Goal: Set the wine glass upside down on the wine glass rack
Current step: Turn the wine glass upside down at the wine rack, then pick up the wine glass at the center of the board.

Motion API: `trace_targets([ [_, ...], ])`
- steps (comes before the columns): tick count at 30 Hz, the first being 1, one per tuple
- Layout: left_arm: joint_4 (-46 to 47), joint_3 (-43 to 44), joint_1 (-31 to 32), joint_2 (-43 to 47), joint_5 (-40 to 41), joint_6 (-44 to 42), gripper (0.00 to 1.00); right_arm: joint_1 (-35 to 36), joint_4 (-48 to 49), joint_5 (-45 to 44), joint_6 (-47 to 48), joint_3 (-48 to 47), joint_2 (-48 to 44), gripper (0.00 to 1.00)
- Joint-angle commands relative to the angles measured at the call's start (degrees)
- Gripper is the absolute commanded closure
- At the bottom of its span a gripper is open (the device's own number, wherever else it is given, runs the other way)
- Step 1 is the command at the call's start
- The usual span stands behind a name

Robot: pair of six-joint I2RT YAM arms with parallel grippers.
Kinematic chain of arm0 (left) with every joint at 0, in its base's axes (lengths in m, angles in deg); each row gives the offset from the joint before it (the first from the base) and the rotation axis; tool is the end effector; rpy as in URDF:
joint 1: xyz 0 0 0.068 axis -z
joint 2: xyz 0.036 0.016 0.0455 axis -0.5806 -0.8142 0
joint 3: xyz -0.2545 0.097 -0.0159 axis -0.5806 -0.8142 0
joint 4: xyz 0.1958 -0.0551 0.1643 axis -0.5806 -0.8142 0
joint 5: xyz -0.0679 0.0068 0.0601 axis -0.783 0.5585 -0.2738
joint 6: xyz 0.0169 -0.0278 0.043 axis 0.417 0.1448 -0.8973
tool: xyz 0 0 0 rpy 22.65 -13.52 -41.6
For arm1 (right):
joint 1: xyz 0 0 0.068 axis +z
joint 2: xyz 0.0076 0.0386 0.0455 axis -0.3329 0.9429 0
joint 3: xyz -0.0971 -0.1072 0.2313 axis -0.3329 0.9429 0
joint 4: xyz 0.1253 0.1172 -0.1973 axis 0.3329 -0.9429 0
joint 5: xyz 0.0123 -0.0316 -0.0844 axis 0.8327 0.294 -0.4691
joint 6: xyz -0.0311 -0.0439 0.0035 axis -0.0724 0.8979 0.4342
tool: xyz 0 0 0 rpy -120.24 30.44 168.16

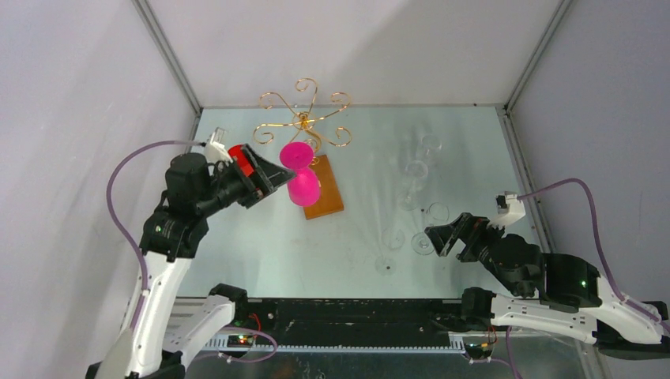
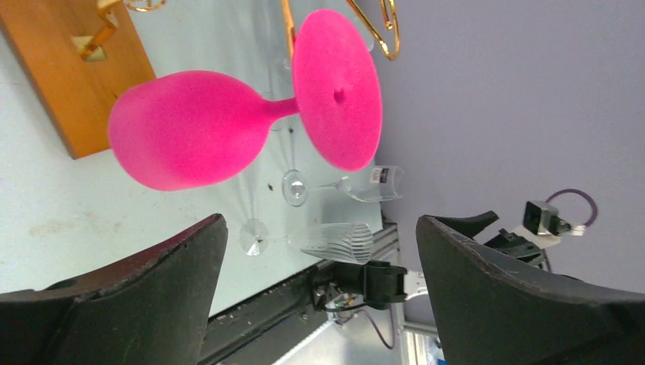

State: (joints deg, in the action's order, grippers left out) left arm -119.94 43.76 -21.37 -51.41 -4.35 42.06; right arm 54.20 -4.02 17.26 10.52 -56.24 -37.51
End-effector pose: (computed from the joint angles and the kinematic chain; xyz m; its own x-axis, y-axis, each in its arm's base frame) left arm 0.1450 -0.0522 0.4077 -0.6924 -0.5224 -0.4977 0.1349 0.5840 -0.8005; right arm 0.0383 0.0439 0.3420 -0.5095 0.3834 -0.7703 -0.1932 0.8214 0.5366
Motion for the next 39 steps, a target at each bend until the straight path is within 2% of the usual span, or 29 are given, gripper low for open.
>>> trace_targets([
  [1, 1.5, -2.61, 0.28, 4.62, 4.29, -2.55, 0.0, 0.26, -0.39, -0.58, -1.55, 0.17, -0.63, 0.0],
  [10, -4.21, -6.1, 0.28, 13.84, 14.85, -9.32, 0.0, 0.21, -1.51, -0.83, -3.15, 0.22, -1.09, 0.01],
  [17, -9.36, -8.95, 0.28, 16.44, 17.5, -12.11, 0.0, 0.27, -1.63, -0.66, -4.06, 0.17, -1.17, 0.0],
  [25, -8.86, -11.08, 0.09, 13.65, 10.3, -16.17, 0.0, 0.22, -3.28, -0.23, -6.0, 0.17, -1.46, 0.0],
  [39, -12.07, -6.88, -4.09, 2.5, 16.45, -20.67, 0.0, 0.2, -4.93, -0.62, -7.16, 0.17, -3.07, 0.0],
])
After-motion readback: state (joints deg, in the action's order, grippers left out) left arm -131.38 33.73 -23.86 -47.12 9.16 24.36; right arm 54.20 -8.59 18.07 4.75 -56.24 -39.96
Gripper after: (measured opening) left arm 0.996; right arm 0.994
